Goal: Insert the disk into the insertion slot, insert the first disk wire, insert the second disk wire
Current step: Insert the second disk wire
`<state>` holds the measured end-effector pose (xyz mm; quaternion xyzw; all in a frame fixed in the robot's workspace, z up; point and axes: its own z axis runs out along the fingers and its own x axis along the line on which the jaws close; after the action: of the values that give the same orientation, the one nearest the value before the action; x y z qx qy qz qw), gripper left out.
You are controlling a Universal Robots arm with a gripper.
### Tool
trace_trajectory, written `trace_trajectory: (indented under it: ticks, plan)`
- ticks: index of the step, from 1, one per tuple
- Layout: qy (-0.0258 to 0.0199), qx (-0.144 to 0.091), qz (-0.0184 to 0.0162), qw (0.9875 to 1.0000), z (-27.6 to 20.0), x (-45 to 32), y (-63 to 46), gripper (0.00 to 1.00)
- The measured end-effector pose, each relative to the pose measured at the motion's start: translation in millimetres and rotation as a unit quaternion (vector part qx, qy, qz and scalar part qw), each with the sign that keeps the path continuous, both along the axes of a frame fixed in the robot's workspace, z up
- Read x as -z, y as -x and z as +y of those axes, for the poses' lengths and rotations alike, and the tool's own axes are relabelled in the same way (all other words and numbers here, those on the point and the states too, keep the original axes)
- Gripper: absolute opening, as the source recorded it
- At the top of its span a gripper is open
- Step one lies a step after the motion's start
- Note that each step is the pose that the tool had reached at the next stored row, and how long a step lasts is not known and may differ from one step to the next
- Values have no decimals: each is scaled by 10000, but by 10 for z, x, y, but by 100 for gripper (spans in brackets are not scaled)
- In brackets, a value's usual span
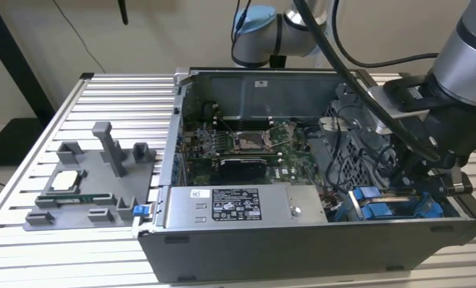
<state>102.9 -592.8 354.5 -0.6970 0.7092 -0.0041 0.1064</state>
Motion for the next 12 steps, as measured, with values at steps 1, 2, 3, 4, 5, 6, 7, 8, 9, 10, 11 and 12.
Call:
trace_trajectory:
  ticks: [1, 2, 3, 4, 5, 6, 7, 8, 9, 10, 11, 12]
  plan:
    - [0, 0, -5, 10000, 0, 10, 0, 0]
    - [1, 0, -6, 10000, 0, 12, 0, 0]
    - [1, 0, -6, 10000, 0, 12, 0, 0]
    - [2, 0, -7, 10000, 0, 12, 0, 0]
    - [1, 0, -7, 10000, 0, 12, 0, 0]
    - [1, 0, -7, 10000, 0, 13, 0, 0]
    - [0, 0, -7, 10000, 0, 13, 0, 0]
    - [0, 0, -8, 10000, 0, 14, 0, 0]
    - [-1, 0, -8, 10000, 0, 18, -3, 0]
    - [-1, 0, -8, 10000, 0, 22, -8, 0]
    - [-1, 1, -8, 10000, 0, 25, -16, 0]
    - [1, 1, -7, 10000, 0, 28, -27, 0]
